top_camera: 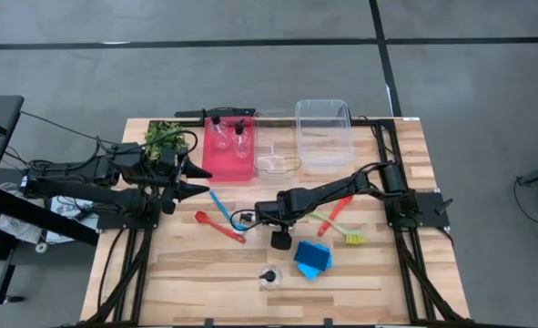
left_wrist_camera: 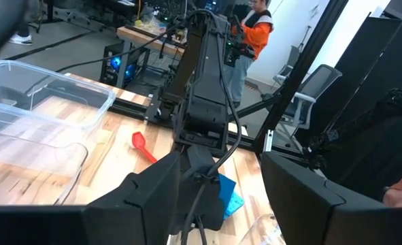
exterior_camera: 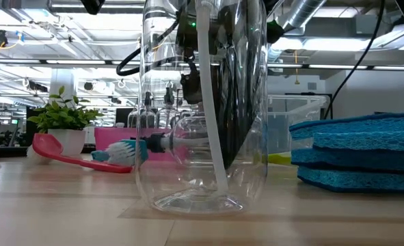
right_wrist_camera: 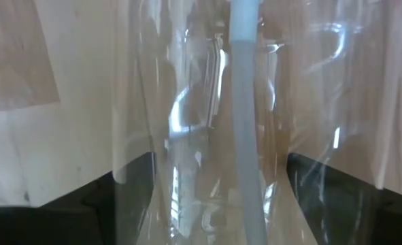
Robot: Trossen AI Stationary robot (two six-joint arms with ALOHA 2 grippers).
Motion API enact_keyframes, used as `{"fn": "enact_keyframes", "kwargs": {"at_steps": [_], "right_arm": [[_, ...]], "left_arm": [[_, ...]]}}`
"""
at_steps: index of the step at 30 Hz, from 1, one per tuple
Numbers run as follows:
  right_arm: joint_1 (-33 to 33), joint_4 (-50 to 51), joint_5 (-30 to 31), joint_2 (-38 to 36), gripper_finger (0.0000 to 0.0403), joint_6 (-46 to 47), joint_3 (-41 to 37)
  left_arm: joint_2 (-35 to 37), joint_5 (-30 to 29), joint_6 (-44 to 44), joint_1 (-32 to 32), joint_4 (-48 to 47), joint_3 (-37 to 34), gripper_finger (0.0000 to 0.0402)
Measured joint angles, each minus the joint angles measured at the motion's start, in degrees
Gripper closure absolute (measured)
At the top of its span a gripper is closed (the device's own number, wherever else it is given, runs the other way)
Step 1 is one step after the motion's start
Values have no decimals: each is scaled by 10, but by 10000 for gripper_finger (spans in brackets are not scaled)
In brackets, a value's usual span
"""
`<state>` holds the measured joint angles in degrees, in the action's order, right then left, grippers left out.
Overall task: Pick & Place Kitchen Sink Supplies
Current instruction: Put the spray bottle into the pink bin
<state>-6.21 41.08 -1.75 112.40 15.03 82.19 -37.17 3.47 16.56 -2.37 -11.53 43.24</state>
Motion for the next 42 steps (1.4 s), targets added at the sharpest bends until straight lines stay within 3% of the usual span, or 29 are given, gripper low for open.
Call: {"fn": "enact_keyframes", "kwargs": {"at_steps": [9,32,42], "right_arm": [[0,49,0,-2,48,-18,31],[10,97,-3,-3,63,-60,95],[20,90,-4,-71,60,-60,95]], "left_arm": [[0,0,0,0,0,0,192],[0,0,0,0,0,0,192],[0,0,0,0,0,0,192]]}}
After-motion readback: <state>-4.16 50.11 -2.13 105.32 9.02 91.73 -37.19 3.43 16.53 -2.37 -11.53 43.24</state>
